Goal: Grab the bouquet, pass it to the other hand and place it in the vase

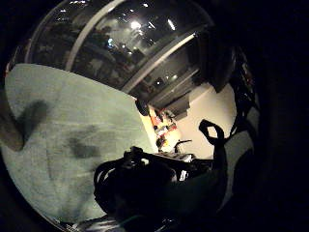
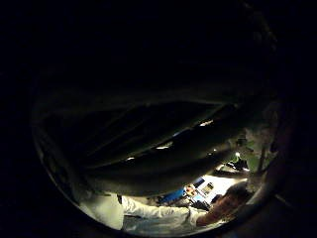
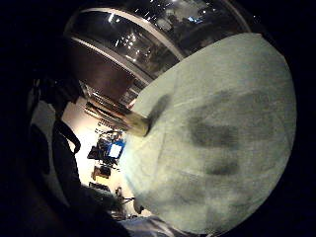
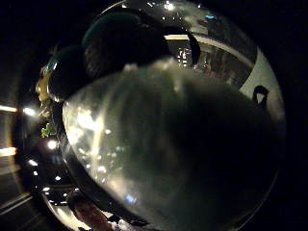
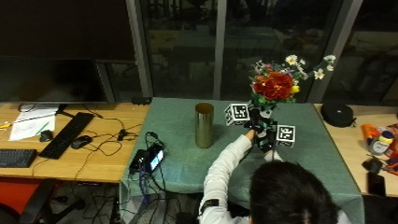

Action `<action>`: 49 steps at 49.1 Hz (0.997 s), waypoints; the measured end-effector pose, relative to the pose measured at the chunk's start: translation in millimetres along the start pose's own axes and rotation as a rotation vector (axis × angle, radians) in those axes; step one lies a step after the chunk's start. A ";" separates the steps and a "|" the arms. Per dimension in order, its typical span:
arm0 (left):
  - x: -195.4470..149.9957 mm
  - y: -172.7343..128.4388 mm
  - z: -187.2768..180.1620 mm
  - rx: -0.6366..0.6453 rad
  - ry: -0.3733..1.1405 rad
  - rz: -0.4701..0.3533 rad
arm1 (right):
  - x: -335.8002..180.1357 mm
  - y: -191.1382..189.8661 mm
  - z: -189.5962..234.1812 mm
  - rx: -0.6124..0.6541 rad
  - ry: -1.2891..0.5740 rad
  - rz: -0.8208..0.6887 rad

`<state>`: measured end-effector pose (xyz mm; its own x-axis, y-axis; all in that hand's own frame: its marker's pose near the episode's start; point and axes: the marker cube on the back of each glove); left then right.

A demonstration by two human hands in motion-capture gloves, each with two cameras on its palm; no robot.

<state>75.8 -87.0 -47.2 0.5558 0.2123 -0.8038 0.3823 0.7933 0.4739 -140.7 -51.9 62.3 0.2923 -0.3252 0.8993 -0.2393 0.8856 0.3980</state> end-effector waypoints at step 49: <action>104.2 -167.5 -230.2 0.584 -0.158 0.058 | 21.5 -32.8 -85.2 -0.208 0.186 0.202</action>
<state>-100.3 -66.4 -293.1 0.6737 0.1235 -0.7286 0.6649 0.3291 0.6705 -47.7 -59.7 53.1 0.4263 -0.0869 0.9004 -0.1210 0.9809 0.1520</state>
